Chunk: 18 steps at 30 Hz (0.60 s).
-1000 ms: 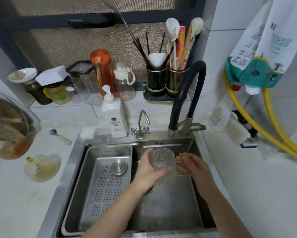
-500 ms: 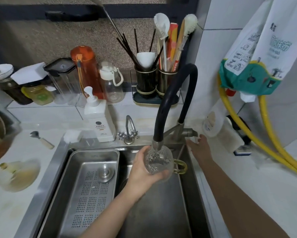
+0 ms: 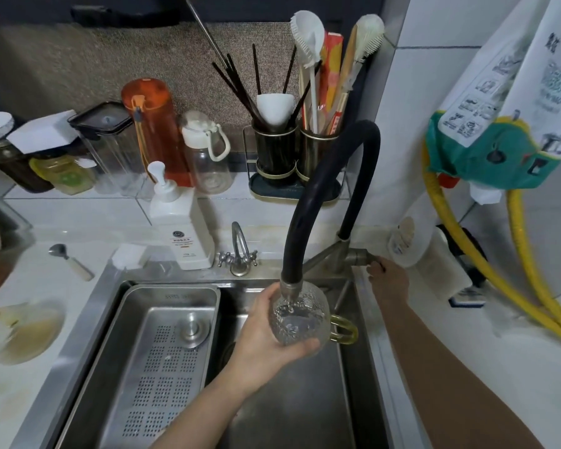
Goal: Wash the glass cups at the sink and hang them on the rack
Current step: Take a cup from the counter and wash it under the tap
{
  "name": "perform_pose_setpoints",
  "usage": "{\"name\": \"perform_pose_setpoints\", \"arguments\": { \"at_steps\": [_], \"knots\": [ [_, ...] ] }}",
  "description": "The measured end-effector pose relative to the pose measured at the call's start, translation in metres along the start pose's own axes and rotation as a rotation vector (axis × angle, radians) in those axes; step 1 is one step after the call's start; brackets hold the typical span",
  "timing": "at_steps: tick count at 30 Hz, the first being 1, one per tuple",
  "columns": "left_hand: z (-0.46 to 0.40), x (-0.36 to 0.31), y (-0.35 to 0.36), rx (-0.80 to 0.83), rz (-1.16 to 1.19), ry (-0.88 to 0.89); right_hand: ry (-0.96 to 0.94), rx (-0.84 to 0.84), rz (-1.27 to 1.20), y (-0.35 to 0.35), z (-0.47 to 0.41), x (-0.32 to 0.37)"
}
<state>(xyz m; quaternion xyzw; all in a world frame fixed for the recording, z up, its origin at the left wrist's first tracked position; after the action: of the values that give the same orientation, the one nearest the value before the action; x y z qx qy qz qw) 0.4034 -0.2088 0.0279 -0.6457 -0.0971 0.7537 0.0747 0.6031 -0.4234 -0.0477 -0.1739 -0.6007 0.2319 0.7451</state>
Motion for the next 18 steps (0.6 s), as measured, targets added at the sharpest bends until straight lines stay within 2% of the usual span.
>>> {"name": "perform_pose_setpoints", "arguments": {
  "at_steps": [11, 15, 18],
  "knots": [
    [0.001, 0.008, -0.001, -0.015, -0.022, -0.028, 0.002, 0.030, -0.024, -0.002, 0.001, 0.000],
    [0.001, 0.012, -0.006, -0.008, -0.022, -0.019, -0.027, 0.088, -0.189, 0.010, 0.049, 0.018],
    [0.001, 0.020, -0.014, -0.029, -0.043, -0.042, -0.113, 0.217, -0.303, 0.026, 0.102, 0.034]
  ]
}}
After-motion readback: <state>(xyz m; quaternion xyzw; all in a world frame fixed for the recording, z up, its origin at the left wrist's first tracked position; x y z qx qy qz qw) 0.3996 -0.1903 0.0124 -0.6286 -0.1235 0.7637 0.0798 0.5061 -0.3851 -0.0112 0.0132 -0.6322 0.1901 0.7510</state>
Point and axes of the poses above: each hand's wrist, its own z-axis away from the middle knuckle, its own y-axis out of the palm, x = y × z, the point moved 8 cm from there along -z, towards the middle knuckle, and after that the axes turned 11 degrees about x, right-handed, at the moved point
